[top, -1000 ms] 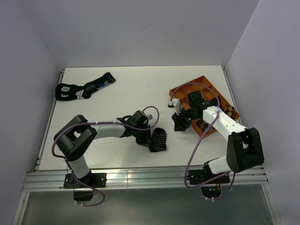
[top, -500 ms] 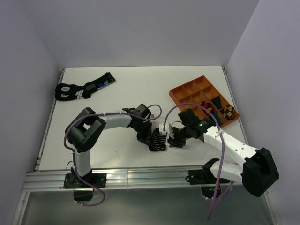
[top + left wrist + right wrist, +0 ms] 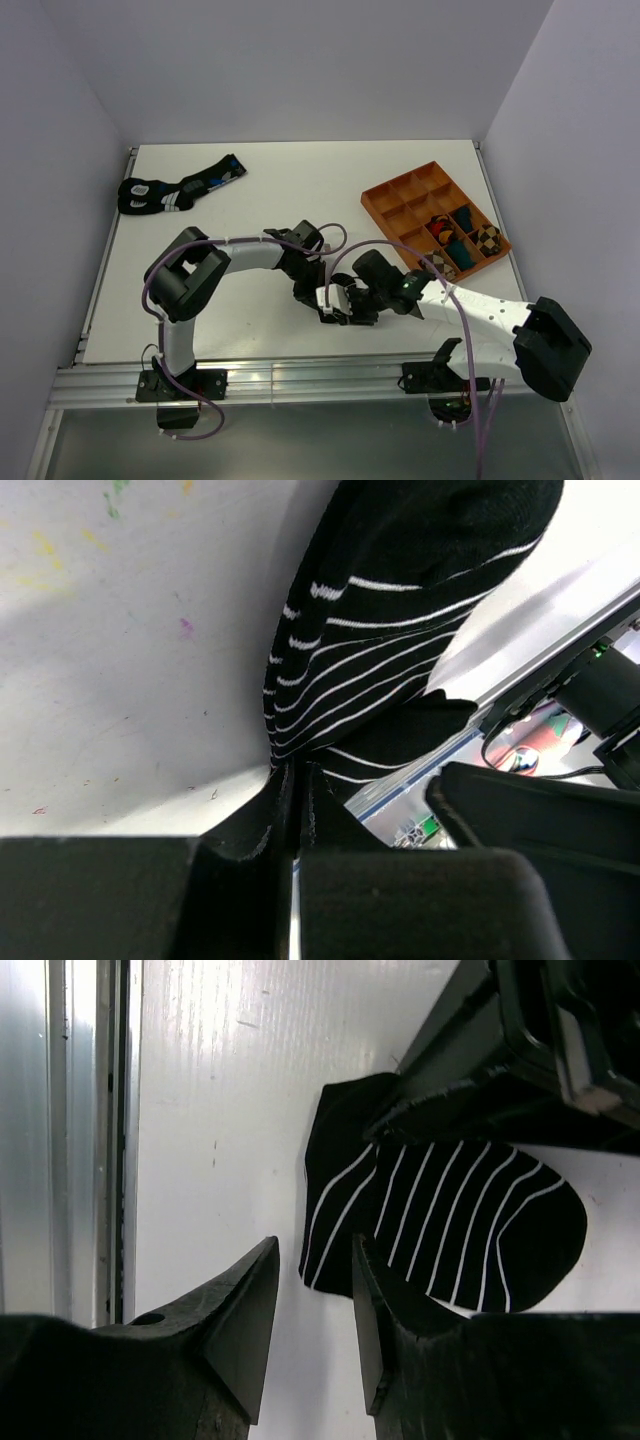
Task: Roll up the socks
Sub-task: Roll the sock at the center of the board.
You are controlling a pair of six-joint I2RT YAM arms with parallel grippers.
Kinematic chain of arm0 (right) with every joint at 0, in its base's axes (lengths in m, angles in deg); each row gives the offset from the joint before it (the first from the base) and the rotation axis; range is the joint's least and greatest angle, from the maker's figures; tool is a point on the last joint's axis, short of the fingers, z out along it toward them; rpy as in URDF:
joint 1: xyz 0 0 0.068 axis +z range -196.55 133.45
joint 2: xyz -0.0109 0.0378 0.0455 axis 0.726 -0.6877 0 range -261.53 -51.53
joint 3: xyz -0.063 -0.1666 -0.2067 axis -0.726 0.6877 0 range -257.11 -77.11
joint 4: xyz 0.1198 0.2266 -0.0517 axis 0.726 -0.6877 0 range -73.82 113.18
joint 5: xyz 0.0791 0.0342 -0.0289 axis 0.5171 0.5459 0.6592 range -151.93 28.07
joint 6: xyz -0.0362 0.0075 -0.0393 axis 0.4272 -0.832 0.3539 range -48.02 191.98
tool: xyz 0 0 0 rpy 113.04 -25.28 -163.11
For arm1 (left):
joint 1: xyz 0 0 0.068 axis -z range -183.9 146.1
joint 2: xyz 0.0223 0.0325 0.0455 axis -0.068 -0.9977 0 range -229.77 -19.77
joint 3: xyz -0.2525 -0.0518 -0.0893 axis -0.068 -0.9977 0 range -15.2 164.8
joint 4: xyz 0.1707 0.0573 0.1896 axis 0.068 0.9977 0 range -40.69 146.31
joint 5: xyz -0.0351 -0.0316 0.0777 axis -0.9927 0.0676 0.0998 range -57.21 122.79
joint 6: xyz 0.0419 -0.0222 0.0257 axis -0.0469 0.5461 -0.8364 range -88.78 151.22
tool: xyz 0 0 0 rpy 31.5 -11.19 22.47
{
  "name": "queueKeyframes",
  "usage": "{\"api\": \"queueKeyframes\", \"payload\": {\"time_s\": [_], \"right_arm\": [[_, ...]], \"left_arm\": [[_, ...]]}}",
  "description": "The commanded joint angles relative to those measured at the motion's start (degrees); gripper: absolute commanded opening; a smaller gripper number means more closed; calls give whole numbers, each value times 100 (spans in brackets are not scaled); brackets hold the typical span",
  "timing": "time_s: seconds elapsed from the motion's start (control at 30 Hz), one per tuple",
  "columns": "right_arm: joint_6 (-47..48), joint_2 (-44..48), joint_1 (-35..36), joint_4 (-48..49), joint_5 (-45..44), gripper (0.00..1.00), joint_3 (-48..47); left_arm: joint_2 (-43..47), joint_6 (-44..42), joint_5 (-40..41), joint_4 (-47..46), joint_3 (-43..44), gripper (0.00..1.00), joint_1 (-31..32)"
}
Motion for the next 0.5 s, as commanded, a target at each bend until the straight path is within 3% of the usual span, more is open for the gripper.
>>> {"api": "queueKeyframes", "payload": {"time_s": [0.0, 0.47], "right_arm": [[-211, -159, 273, 553, -415, 43, 47], [-396, -652, 617, 861, -969, 43, 3]], "left_arm": [[-34, -195, 48, 46, -12, 0, -36], [-78, -178, -128, -139, -118, 0, -72]]}}
